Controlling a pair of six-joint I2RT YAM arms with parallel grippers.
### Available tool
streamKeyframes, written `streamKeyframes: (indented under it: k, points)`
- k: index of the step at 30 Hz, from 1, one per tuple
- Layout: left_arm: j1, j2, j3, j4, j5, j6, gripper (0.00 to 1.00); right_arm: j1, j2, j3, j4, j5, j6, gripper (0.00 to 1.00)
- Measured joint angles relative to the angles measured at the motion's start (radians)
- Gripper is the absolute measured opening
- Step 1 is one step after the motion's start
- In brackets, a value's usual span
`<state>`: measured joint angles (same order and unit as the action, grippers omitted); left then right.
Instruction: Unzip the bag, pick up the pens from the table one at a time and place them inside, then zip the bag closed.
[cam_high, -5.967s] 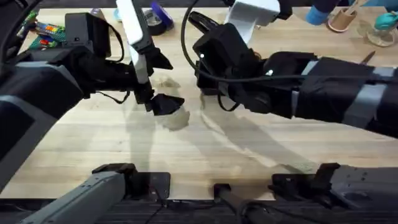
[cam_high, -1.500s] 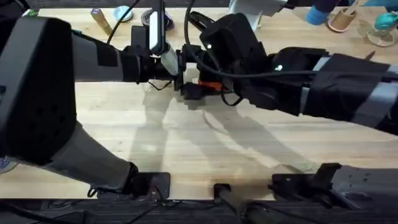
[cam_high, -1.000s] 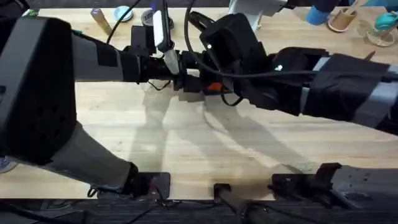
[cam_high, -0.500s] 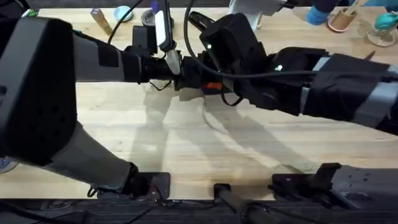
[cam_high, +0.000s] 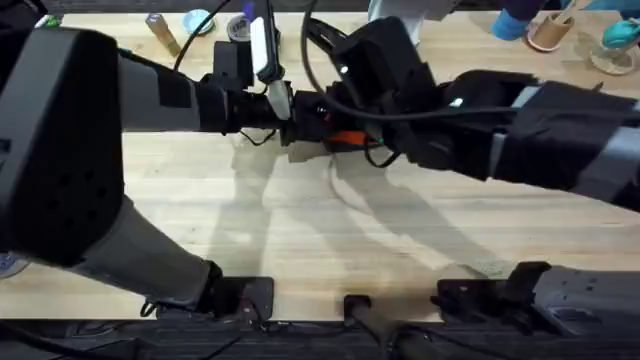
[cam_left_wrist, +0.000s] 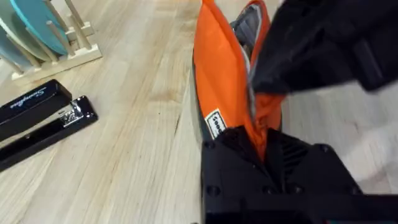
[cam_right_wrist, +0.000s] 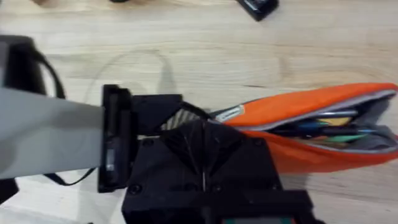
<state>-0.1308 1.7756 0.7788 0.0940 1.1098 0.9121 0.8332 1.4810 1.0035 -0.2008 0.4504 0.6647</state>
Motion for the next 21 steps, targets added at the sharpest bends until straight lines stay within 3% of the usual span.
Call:
streamKeyframes:
  k: [21]
  points:
    - [-0.002, 0.000, 0.000, 0.000, -0.006, 0.000, 0.045, -0.155, -0.041, 0.000, -0.063, -0.079, -0.008, 0.030]
